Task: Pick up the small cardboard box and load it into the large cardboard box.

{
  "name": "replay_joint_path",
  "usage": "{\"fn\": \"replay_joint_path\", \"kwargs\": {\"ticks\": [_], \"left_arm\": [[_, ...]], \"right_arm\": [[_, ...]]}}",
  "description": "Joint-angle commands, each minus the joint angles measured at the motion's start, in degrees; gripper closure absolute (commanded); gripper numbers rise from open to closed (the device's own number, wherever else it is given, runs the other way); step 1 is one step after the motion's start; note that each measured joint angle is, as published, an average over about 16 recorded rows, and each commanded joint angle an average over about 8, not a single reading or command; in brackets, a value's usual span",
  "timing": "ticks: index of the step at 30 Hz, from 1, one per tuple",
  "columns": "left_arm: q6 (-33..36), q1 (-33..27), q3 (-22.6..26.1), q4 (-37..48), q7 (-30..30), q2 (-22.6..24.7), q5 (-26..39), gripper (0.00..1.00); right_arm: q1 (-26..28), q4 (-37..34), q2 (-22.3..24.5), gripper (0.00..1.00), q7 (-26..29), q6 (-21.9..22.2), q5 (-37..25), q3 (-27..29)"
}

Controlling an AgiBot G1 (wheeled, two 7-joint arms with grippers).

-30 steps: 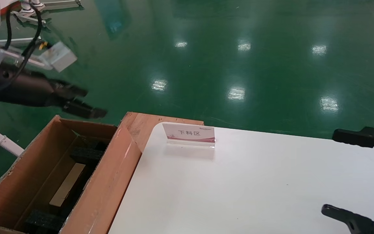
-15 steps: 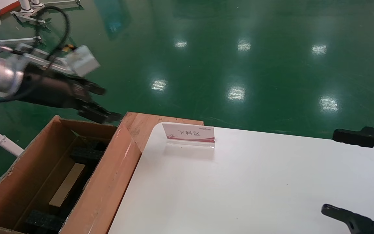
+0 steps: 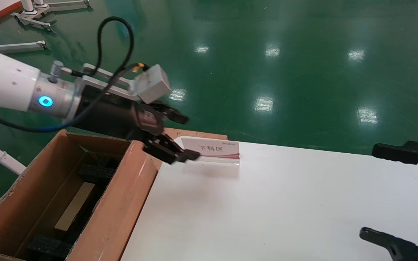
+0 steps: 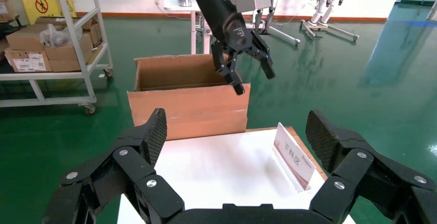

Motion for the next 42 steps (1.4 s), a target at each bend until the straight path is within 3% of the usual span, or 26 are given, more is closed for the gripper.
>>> {"fn": "replay_joint_path", "kwargs": {"ticks": [1, 34, 42], "left_arm": [[1.02, 3.1, -4.01, -0.28, 0.96, 0.3, -0.41, 0.0], [18.08, 54.69, -70.81, -4.96, 17.0, 5.3, -7.25, 0.0], [20.74, 62.96, -81.57, -5.66, 19.29, 6.08, -8.3, 0.0]], "right_arm": [[0.0, 0.0, 0.0, 0.0, 0.0, 0.0, 0.0, -0.01], [0.02, 0.0, 0.04, 0.0, -0.05, 0.04, 0.07, -0.1], [0.02, -0.01, 0.05, 0.0, -0.06, 0.06, 0.08, -0.11]]}}
